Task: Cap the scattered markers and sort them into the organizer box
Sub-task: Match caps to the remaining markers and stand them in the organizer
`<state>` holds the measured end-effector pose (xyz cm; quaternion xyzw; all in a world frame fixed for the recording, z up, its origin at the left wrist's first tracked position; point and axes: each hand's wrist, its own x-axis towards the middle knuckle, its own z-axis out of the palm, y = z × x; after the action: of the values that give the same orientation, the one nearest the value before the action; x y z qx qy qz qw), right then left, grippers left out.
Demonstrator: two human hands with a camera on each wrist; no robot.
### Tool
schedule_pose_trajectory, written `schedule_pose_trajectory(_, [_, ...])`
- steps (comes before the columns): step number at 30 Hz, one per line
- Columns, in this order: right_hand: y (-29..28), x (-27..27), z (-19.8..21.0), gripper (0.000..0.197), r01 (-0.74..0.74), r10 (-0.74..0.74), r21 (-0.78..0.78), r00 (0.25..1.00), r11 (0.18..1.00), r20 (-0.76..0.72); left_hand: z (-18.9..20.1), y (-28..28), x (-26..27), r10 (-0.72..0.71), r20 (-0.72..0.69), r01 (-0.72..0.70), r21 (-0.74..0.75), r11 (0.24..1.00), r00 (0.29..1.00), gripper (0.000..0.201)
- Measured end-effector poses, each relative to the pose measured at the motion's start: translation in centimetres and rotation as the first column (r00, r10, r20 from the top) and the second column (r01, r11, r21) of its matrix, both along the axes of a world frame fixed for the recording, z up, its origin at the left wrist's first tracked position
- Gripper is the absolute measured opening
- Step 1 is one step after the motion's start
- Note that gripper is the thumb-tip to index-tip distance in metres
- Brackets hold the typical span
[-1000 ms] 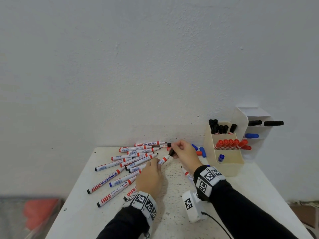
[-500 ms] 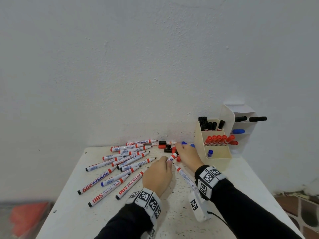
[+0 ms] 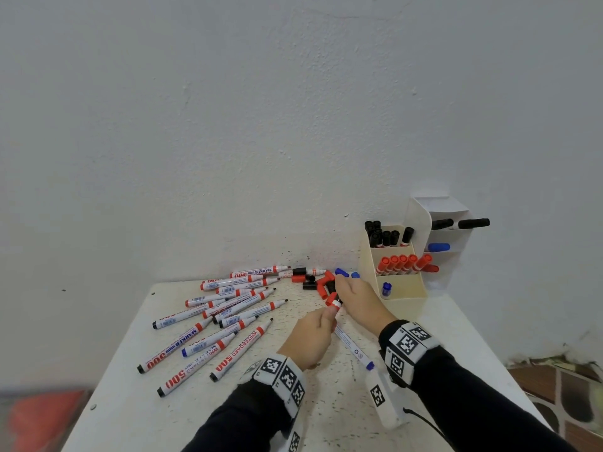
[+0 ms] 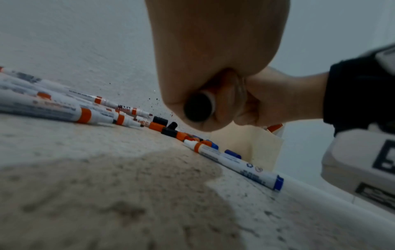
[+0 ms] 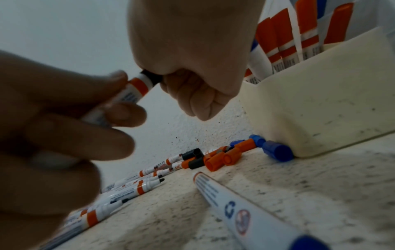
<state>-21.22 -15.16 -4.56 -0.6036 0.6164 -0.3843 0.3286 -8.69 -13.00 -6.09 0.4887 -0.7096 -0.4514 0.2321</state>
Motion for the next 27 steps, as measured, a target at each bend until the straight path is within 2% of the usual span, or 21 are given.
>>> schedule_pose_trajectory(4, [0.3,0.4,0.4,0.046,0.030,-0.033,-0.157,0.999,0.987,-0.012,-1.2,0.1,-0.9,0.060,-0.119,-0.064,-0.022,0.998,0.991,0.039])
schedule_pose_trajectory(7, [0.3,0.3,1.0,0.038,0.077,-0.115,-0.269,0.985,0.960,-0.126,-1.7,-0.4,-1.4,0.130,-0.146,-0.136,-0.034,0.990,0.981,0.041])
schedule_pose_trajectory(9, [0.5,0.2,1.9,0.032,0.077,-0.142,-0.344,0.976,0.936,-0.167,-2.6,-1.1,-1.5,0.226,-0.034,-0.228,-0.086,0.970,0.974,0.033])
schedule_pose_trajectory(11, [0.6,0.4,3.1,0.026,0.044,-0.139,-0.417,0.970,0.908,-0.199,-3.4,-1.4,-1.7,0.246,0.188,-0.239,-0.061,0.969,0.951,0.028])
schedule_pose_trajectory(13, [0.7,0.8,4.3,0.025,0.010,-0.151,-0.461,0.951,0.887,-0.270,-4.2,-1.3,-2.0,0.143,0.431,-0.119,-0.082,0.989,0.891,0.032])
schedule_pose_trajectory(14, [0.6,0.9,4.8,0.026,0.004,-0.158,-0.475,0.946,0.880,-0.284,-4.6,-1.2,-2.3,0.116,0.492,-0.072,-0.107,0.992,0.863,0.034])
schedule_pose_trajectory(17, [0.4,0.4,6.1,0.026,0.044,-0.175,-0.501,0.960,0.864,-0.219,-4.2,-0.6,-2.9,-0.035,0.597,0.107,-0.085,0.991,0.801,0.035])
schedule_pose_trajectory(19, [0.2,-0.6,6.9,0.024,0.113,-0.214,-0.510,0.966,0.853,-0.144,-3.9,-0.6,-3.1,-0.065,0.635,0.138,-0.066,0.988,0.769,0.034])
schedule_pose_trajectory(21, [0.3,-1.7,8.0,0.022,0.191,-0.270,-0.554,0.961,0.810,-0.062,-3.3,-0.5,-2.9,-0.006,0.610,0.073,-0.086,0.994,0.792,0.029])
schedule_pose_trajectory(24, [0.0,-4.0,9.5,0.019,0.314,-0.429,-0.708,0.903,0.633,0.017,-3.1,-0.8,-2.0,0.107,0.515,-0.043,-0.136,0.990,0.850,0.011])
schedule_pose_trajectory(25, [-0.4,-4.8,9.8,0.019,0.347,-0.461,-0.722,0.887,0.598,0.044,-2.7,-0.7,-1.5,0.146,0.467,-0.088,-0.144,0.986,0.872,0.005])
schedule_pose_trajectory(27, [-1.4,-6.3,10.1,0.021,0.383,-0.503,-0.718,0.863,0.582,0.053,-2.2,-0.9,-0.7,0.199,0.420,-0.126,-0.195,0.973,0.885,0.005])
